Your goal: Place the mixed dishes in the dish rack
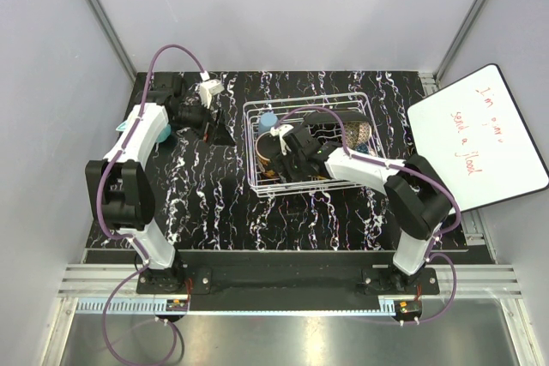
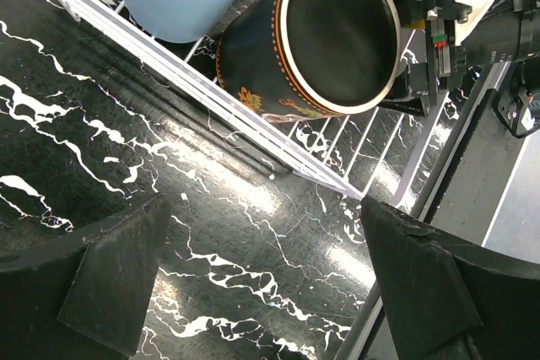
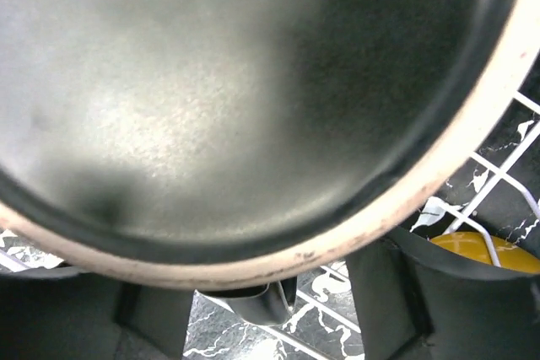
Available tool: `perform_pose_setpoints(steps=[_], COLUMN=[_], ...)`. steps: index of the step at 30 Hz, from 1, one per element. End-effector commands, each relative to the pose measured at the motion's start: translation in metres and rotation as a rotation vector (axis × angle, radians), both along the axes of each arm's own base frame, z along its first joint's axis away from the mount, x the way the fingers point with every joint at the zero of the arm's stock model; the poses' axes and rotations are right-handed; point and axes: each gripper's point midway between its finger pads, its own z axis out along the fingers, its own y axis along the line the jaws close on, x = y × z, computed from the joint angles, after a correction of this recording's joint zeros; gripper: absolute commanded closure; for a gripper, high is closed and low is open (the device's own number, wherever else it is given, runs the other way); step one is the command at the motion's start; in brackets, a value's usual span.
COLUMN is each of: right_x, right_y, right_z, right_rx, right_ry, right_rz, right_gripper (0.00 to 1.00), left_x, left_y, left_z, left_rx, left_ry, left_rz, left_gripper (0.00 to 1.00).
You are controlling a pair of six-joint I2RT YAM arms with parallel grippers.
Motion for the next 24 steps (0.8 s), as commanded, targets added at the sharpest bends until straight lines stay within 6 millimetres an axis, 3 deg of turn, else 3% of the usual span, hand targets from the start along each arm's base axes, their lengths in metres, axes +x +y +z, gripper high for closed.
perform_pose_setpoints(steps=[1,3,9,10,13,20,24], right_x=[-0.011,-0.009,-0.001,0.003,0.006,0.005,-0.002], right_y=[0.001,0.0,-0.001,0.001,-0.001,0.001,-0.007], right_z=[0.009,0.016,0.077,0.095,0.119,0.129,0.16], right_rx=[0.008,0.009,0.047,0.071,0.08,0.089,0.147], right_ry=[0.013,-0.002,-0.1,-0.127,-0.159,-0.157,-0.204], right_rz=[0.018,0.018,0.005,0.0,-0.008,-0.003,-0.023], right_gripper=[0.26,0.22,0.02,0.01,0.0,0.0,0.0], left_x=[0.01,0.01,0.008,0.008,0.009,0.005,-0.002], left_y=[-0.001,-0.001,-0.001,-0.001,-0.002,-0.016,-0.036], left_z=[0.017,0.015,0.009,0.008,0.008,0.007,0.001], left_rx=[-0.027,-0.024,-0.021,-0.024,-0.029,-0.067,-0.097], left_ry=[-0.062,-0.058,-0.044,-0.041,-0.038,-0.005,0.026], left_rz=[-0.002,-0.001,-0.005,-0.006,-0.007,-0.023,-0.047], left_gripper=[0.01,0.01,0.01,0.01,0.01,0.01,0.01])
